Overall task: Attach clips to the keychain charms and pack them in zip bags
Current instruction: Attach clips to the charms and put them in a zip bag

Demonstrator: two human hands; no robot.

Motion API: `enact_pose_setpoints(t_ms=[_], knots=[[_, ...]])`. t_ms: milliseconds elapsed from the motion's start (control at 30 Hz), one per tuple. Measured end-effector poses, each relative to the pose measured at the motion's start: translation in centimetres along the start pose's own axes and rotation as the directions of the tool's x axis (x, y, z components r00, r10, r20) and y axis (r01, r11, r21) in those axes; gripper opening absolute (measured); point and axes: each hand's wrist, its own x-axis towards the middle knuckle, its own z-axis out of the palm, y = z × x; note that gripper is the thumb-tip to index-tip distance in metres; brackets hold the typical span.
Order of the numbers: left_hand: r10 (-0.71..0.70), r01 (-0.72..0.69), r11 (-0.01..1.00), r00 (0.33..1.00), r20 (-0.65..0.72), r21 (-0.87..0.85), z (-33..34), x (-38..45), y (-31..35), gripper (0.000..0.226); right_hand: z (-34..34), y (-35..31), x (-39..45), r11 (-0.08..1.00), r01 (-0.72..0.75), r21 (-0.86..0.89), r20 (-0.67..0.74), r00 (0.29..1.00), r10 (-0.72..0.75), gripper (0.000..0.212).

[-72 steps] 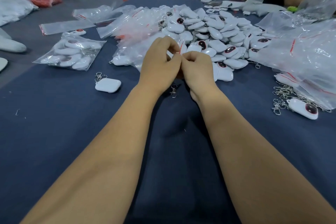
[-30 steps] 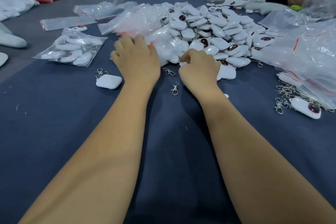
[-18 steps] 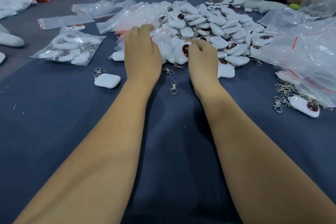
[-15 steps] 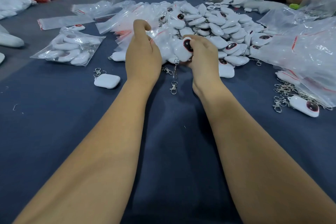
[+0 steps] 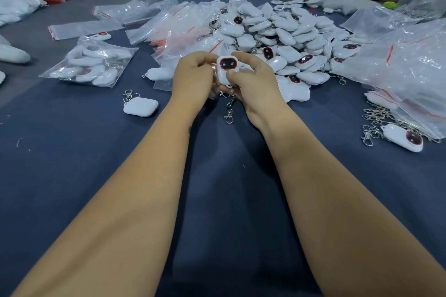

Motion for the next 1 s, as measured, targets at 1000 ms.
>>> enact_pose_setpoints(t_ms=[1000], knots=[[-0.020, 0.018, 0.998, 0.999, 0.049, 0.055, 0.4, 0.2, -0.8, 0.014, 0.0, 0.7, 0.6, 0.986, -0.014, -0.166, -0.042, 0.999, 0.007, 0.034]])
